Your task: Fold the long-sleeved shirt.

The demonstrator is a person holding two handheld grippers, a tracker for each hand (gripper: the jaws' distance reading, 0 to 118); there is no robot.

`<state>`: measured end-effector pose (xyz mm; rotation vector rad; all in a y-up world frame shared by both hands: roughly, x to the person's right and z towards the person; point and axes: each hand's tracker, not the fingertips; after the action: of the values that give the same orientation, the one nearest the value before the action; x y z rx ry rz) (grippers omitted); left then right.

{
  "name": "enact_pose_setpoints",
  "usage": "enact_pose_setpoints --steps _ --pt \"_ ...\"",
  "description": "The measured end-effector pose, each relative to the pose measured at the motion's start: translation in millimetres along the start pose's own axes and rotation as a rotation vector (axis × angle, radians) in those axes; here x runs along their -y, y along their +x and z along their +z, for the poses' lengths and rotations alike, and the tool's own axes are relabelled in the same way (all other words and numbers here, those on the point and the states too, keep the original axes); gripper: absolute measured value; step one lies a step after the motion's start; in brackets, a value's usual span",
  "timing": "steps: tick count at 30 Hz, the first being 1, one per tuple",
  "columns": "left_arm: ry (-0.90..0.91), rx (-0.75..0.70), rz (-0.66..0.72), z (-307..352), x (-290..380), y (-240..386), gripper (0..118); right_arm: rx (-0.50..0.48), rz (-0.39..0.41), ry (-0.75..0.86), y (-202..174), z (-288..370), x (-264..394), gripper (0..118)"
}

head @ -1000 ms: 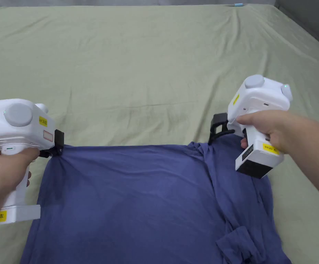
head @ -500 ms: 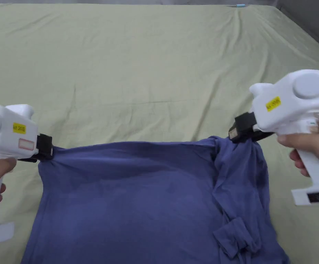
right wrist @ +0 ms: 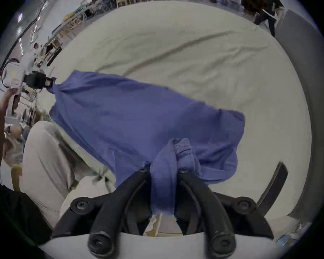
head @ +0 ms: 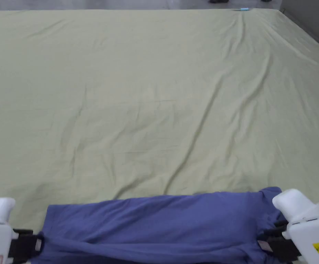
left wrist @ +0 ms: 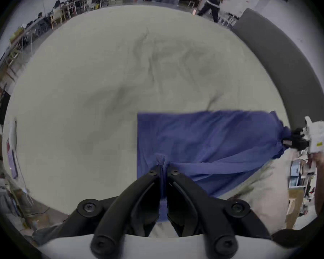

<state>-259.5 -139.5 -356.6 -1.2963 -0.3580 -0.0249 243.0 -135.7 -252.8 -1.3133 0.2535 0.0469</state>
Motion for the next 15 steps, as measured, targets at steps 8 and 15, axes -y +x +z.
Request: enact_pose_setpoints --steps 8,15 --pt "-0.098 -0.015 0.050 -49 32 -9 0 0.054 -0.024 -0.054 -1 -43 2 13" --pt "0.005 0.006 0.163 -24 23 -10 44 0.047 -0.009 -0.082 3 -18 -6 71"
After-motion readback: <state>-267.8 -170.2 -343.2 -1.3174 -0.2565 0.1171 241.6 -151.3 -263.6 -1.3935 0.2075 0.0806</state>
